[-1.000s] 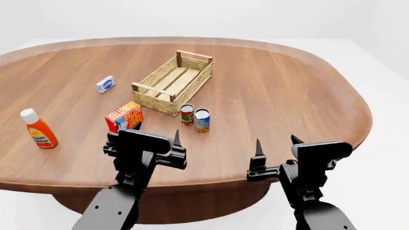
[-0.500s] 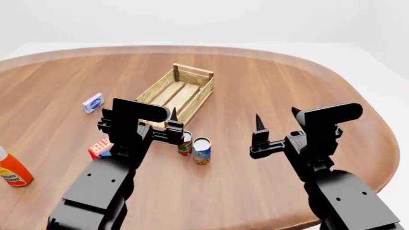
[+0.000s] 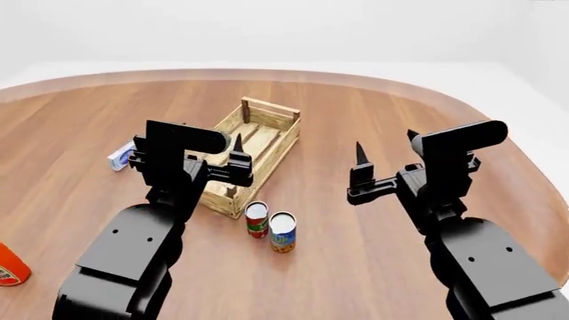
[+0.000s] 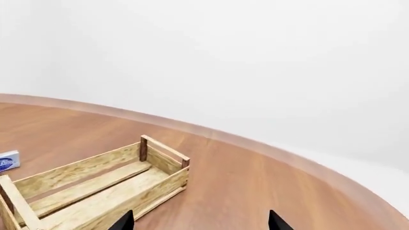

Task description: Pick up the ketchup, and put it in the wooden tray.

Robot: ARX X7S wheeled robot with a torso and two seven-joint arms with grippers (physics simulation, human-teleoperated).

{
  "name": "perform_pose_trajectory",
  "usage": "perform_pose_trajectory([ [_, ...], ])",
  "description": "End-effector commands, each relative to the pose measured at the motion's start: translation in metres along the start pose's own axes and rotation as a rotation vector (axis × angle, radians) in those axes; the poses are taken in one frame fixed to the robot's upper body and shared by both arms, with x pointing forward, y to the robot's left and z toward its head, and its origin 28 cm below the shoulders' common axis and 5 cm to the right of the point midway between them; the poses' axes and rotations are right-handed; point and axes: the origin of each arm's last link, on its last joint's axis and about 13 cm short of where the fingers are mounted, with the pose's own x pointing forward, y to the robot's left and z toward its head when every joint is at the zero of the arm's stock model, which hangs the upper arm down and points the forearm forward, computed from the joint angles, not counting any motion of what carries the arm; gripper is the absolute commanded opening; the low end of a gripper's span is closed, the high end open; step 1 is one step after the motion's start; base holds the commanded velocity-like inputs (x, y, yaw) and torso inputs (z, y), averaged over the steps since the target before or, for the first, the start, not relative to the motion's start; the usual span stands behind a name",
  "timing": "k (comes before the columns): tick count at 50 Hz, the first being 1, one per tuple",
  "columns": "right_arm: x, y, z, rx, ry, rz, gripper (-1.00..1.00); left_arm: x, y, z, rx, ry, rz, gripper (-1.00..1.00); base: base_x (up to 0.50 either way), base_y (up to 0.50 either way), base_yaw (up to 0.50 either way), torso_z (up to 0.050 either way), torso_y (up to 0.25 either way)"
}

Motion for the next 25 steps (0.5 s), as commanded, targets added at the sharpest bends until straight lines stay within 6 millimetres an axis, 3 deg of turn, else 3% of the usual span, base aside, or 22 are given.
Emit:
perform_pose_trajectory([
  [1,0.0045,-0.0005,0.0078,-0.026,-0.012,0.02,1.0,0.001,0.0033,0.0051,-0.002,-0.015,0.017,1.0,0.0,0.0,0.5,0.0,0.0],
  [25,0.0073,-0.0025,0.0122,-0.044,-0.012,0.04,1.0,0.003,0.0054,0.0077,0.002,-0.024,0.053,1.0,0.0,0.0,0.5,0.0,0.0],
])
